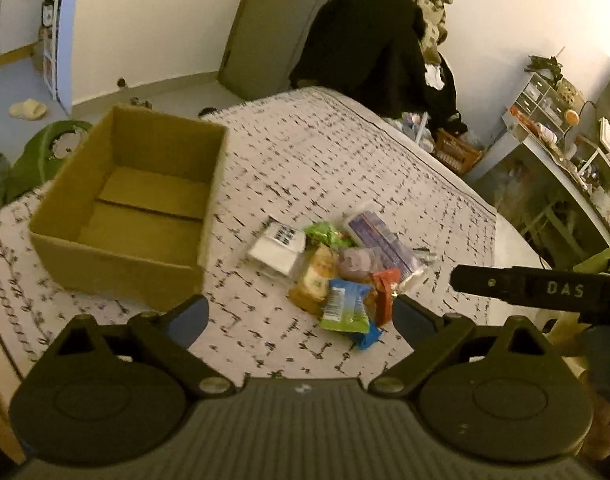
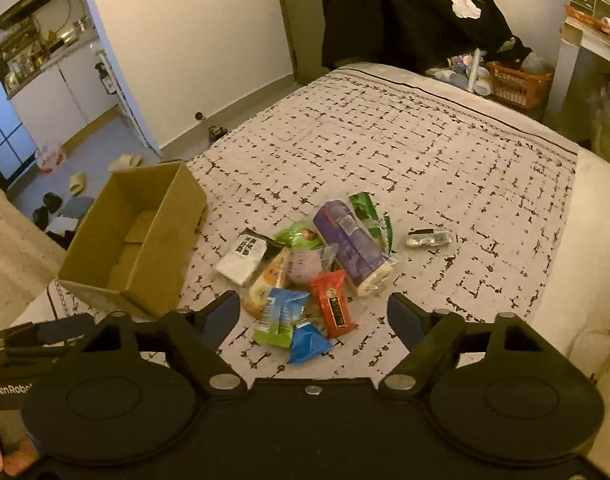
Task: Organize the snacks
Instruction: 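Grasp the blue-green snack with the left gripper while the right grasps the red bar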
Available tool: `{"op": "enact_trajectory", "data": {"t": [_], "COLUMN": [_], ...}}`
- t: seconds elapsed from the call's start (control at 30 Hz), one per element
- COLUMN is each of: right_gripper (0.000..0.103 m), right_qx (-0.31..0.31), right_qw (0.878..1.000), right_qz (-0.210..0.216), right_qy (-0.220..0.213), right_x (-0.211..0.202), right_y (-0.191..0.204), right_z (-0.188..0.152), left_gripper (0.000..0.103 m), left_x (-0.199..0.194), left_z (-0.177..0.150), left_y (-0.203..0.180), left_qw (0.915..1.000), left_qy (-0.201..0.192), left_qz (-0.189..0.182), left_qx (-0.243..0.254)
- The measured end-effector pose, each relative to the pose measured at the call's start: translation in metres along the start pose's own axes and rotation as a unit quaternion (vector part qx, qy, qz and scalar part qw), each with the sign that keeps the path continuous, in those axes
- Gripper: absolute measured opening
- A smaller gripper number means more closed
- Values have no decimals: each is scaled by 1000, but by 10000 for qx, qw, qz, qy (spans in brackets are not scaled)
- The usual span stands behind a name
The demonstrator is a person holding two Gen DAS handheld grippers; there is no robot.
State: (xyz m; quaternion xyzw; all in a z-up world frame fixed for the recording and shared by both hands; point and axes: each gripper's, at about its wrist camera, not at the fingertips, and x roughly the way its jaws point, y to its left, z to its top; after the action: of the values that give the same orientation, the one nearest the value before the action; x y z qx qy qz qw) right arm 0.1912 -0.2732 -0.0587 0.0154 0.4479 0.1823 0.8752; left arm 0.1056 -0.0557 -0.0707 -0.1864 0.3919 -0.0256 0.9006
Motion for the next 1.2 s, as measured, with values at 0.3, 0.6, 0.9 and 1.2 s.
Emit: {"op": "enact_trajectory", "data": {"t": [0.3,0.6,0.9,1.2], "right_gripper": [62,57,51,51], "right_qx": [432,575,509,245], "right_qw": [9991,9983,9979,9974], "right_qz": [2,3,80,247], "right_qy": [22,131,395,631], "right_x": [15,47,82,108], "right_y": [-22,-38,-43,-33], "right_z": [-6,-10,-10,-10], "left_gripper": [95,86,72,43], "left_x": [41,92,132,139], "left_z": [-10,-19,-22,-23], "left_y": [-24,-32,-31,-22], "left_qw": [9997,9988,9985,9973], "left_qy": [144,352,408,494], "left_qz": [-145,-344,-275,-368], "left_qx": [131,-76,-239,-404]}}
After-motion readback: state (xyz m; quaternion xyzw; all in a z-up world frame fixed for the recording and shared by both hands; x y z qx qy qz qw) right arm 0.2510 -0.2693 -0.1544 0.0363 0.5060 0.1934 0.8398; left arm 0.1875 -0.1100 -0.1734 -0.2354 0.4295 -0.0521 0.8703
